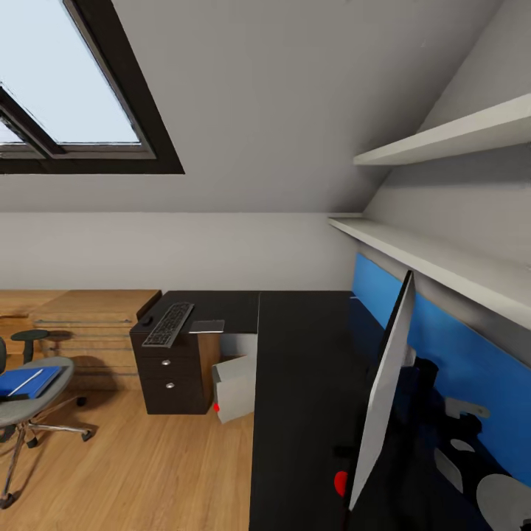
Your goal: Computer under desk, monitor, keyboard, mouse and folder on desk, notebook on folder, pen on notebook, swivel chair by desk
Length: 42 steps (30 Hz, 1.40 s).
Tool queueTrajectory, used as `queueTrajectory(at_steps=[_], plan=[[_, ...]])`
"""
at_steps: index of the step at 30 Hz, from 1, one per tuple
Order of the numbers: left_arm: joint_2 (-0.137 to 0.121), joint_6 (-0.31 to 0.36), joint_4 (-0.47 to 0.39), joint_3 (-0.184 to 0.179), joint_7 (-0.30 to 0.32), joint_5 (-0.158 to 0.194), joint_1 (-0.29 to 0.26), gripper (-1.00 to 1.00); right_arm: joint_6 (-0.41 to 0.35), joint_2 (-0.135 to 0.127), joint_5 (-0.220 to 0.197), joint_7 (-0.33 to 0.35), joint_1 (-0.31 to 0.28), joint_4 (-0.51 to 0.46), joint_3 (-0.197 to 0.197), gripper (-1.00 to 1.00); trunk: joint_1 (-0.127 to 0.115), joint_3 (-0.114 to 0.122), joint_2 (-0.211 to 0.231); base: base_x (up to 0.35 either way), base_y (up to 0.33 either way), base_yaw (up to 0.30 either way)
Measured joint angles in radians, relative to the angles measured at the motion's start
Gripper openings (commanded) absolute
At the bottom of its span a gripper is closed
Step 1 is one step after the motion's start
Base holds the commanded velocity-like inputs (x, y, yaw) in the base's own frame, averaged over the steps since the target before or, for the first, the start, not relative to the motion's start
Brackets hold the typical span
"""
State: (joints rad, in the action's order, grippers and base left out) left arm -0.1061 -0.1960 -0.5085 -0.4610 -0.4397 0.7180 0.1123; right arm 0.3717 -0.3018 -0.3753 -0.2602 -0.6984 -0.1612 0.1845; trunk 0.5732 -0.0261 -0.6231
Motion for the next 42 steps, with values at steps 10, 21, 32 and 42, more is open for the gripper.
queueTrajectory(at_steps=[10, 21, 32, 42], plan=[[-0.001, 0.0, -0.001, 0.0, 0.0, 0.0, 0.0, 1.0, 0.0, 0.0, 0.0, 0.0, 0.0, 0.0, 0.0, 1.0, 0.0, 0.0, 0.0, -0.33, 0.0, 0.0], [-0.007, 0.002, 0.0, 0.0, 0.0, 0.003, 0.0, 1.0, -0.001, 0.001, 0.0, 0.001, 0.0, -0.007, 0.001, 1.0, 0.0, 0.0, 0.0, -0.311, 0.0, 0.0], [-0.007, 0.0, 0.0, 0.0, 0.002, 0.002, 0.0, 1.0, -0.24, 0.03, 0.004, -0.039, 0.022, -0.302, -0.004, 1.0, -0.001, 0.0, 0.0, -0.042, 0.0, 0.0], [-0.006, -0.001, 0.0, 0.0, 0.003, 0.002, 0.0, 1.0, -0.553, 0.035, -0.012, -0.325, 0.335, -1.006, 0.0, 1.0, -0.001, 0.0, 0.0, -0.001, 0.0, 0.0]])
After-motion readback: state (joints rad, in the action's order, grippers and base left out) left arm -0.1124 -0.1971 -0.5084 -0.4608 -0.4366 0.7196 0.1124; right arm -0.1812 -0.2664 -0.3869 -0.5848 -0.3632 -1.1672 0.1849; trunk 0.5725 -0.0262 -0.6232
